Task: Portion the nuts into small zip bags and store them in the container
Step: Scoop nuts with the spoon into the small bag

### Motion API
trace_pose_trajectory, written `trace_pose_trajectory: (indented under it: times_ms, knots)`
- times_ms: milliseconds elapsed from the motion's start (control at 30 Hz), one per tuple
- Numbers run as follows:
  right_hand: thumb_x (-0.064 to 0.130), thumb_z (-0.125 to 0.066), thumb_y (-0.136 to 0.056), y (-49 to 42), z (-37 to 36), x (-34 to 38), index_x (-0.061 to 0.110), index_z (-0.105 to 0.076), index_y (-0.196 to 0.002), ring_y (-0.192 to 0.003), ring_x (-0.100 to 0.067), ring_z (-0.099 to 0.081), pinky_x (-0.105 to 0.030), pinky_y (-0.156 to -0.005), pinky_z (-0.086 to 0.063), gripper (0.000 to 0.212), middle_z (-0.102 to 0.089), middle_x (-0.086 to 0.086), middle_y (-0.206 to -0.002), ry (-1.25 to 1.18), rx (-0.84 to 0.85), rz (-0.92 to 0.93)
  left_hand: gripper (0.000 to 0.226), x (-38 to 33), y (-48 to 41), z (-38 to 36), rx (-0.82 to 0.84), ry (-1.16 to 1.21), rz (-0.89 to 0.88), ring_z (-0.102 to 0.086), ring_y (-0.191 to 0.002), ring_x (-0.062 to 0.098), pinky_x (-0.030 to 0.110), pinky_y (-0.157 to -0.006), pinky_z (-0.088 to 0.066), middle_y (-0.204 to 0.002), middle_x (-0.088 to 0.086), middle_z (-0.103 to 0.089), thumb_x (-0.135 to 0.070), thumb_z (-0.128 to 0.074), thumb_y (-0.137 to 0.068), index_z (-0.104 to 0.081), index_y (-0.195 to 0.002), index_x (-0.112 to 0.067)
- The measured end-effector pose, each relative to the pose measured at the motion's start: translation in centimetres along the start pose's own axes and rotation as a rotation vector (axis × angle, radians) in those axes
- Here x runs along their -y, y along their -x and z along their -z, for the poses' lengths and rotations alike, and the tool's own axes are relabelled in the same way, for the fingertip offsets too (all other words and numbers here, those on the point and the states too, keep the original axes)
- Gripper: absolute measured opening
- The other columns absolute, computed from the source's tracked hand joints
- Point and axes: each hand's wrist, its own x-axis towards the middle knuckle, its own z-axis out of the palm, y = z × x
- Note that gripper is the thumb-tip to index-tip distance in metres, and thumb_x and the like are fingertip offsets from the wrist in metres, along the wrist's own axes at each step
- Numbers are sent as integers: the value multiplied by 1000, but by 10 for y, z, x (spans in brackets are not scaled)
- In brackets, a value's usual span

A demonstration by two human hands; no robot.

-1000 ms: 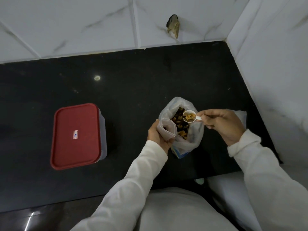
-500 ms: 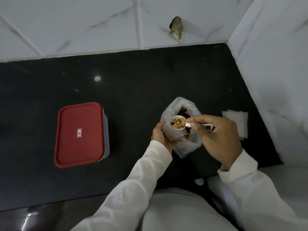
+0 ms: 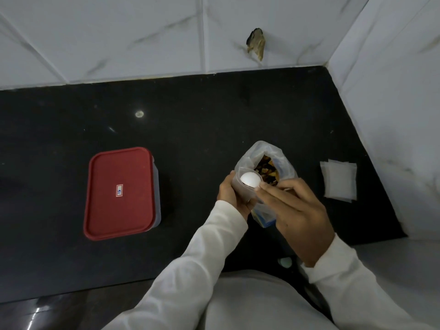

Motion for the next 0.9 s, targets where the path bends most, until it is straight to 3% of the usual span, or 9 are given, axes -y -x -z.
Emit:
trace_pose_trajectory:
  times_ms: [100,200,300,367,467,533,733,833,900]
  knots:
    - [24,-43,-104,-1,-1,3,1,-66,-109,-80,-28,-66,-26,-80,-47,33,-74,-15,-92,-11,-25,6,55,0,0,-1,4,18,20,-67,-78,26,32,-60,-57,-93,14,-67,-44,-57,-91,-58,-132,-8]
    - [24,-40,-105,-5,4,0,-3,-73,-93,-81,-18,-60,-27,-70,-54,44,-74,-14,-85,-29,-103,-79,51,-1,1,-2,5,38,19,-65,-70,24,25,-47,-53,-92,13,-65,-40,-57,-93,-58,-133,-9]
    - [17,-49,-98,-1,3,-15,-5,-74,-89,-74,-15,-58,-21,-65,-52,35,-70,-9,-81,-106,-209,-353,46,-2,-1,3,-34,34,37,-61,-65,22,23,-43,-49,-87,11,-62,-37,-56,-94,-58,-134,-14]
    - [16,-54,-94,7,-8,-31,-9,-71,-80,-64,-22,-62,-29,-62,-54,33,-68,-19,-73,-99,-232,-523,46,0,-5,7,-65,12,52,-62,-73,25,26,-45,-51,-94,12,-63,-39,-57,-94,-57,-134,-16]
    - [-9,-73,-74,14,-23,-55,-8,-73,-82,-62,-34,-65,-38,-64,-54,8,-68,-23,-72,-67,52,-525,45,4,-9,11,-99,-19,59,-63,-85,28,29,-48,-54,-104,14,-64,-42,-56,-94,-57,-132,-17]
    - [-17,-76,-66,14,-32,-68,-2,-76,-87,-64,-36,-65,-38,-63,-52,25,-67,-22,-74,-50,305,-516,43,6,-9,9,-111,-20,60,-63,-90,29,31,-50,-54,-108,13,-65,-41,-55,-95,-58,-131,-19]
    - [3,-77,-73,-5,-50,-71,14,-76,-100,-79,-30,-59,-30,-66,-45,29,-63,-14,-86,130,608,-406,43,10,-11,6,-124,4,28,-62,-80,25,26,-45,-52,-94,11,-65,-39,-54,-96,-60,-131,-16]
    - [17,-59,-91,-10,-45,-67,22,-68,-120,-94,-24,-55,-24,-72,-34,30,-59,-10,-101,171,750,-421,41,11,-12,5,-127,16,26,-63,-82,26,28,-48,-52,-96,11,-66,-39,-53,-96,-61,-128,-16]
    - [18,-55,-93,-9,-45,-65,21,-67,-120,-97,-23,-55,-25,-73,-37,30,-61,-9,-102,183,788,-400,39,12,-13,5,-126,21,19,-64,-85,26,30,-53,-53,-98,12,-67,-39,-53,-96,-62,-126,-16]
